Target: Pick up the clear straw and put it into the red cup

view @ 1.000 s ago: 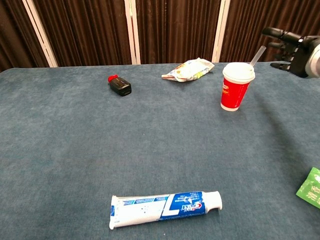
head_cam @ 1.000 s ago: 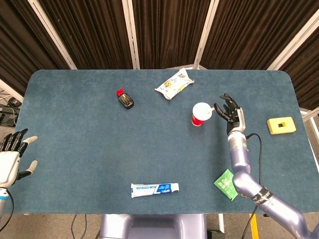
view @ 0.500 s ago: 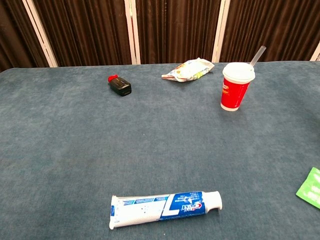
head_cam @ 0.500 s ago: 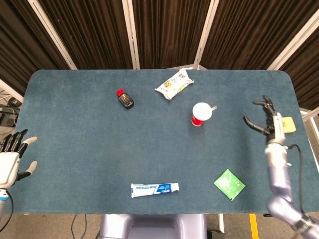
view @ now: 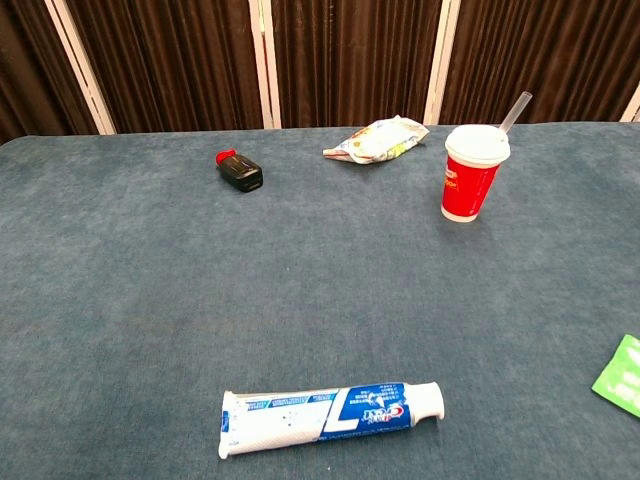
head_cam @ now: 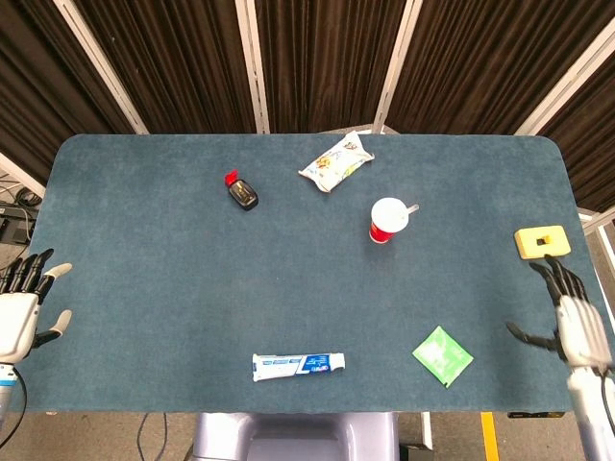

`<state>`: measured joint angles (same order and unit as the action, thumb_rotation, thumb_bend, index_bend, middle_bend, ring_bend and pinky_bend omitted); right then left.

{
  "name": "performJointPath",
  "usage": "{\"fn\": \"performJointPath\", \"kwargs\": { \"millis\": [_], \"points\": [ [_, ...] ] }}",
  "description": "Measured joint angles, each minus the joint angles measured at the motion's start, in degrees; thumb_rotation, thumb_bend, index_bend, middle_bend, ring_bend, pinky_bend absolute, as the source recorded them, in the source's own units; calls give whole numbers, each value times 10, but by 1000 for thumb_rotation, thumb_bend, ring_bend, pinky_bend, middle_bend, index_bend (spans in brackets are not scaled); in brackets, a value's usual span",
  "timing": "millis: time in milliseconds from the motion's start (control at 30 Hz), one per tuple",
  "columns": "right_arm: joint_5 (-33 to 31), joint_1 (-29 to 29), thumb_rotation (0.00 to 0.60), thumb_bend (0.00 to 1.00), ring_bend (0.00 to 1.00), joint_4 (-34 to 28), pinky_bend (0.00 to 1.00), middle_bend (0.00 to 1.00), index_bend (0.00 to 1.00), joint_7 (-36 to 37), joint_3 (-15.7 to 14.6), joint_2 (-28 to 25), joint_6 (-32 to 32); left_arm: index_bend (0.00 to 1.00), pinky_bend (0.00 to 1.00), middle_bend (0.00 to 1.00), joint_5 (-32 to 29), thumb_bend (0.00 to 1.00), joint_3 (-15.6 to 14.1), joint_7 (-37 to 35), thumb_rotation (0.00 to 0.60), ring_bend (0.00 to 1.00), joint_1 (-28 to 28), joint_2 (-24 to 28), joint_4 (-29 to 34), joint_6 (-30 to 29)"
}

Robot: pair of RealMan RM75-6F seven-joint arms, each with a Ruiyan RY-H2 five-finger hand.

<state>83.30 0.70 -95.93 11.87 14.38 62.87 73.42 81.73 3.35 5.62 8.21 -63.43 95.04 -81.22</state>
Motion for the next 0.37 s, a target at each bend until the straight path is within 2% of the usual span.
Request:
{"fn": "performJointPath", "kwargs": {
  "millis": [100, 267, 367],
  "points": [
    [37, -24, 600, 149, 0, 13, 0, 0, 59, -21, -25, -4, 47, 203, 0, 0, 1, 385, 0, -1, 600, 0, 0, 0, 0, -1],
    [85, -50, 600, 146, 0, 56, 0, 0, 14, -57, -46, 2, 134, 204, 0, 0, 5, 384, -2, -4, 600, 0, -1, 0, -2, -2],
    [89, -56, 600, 147, 0, 70, 0, 0, 11, -73, -55, 8, 146, 203, 0, 0, 8, 383, -2, -8, 600, 0, -1, 1, -4, -2]
  ]
}}
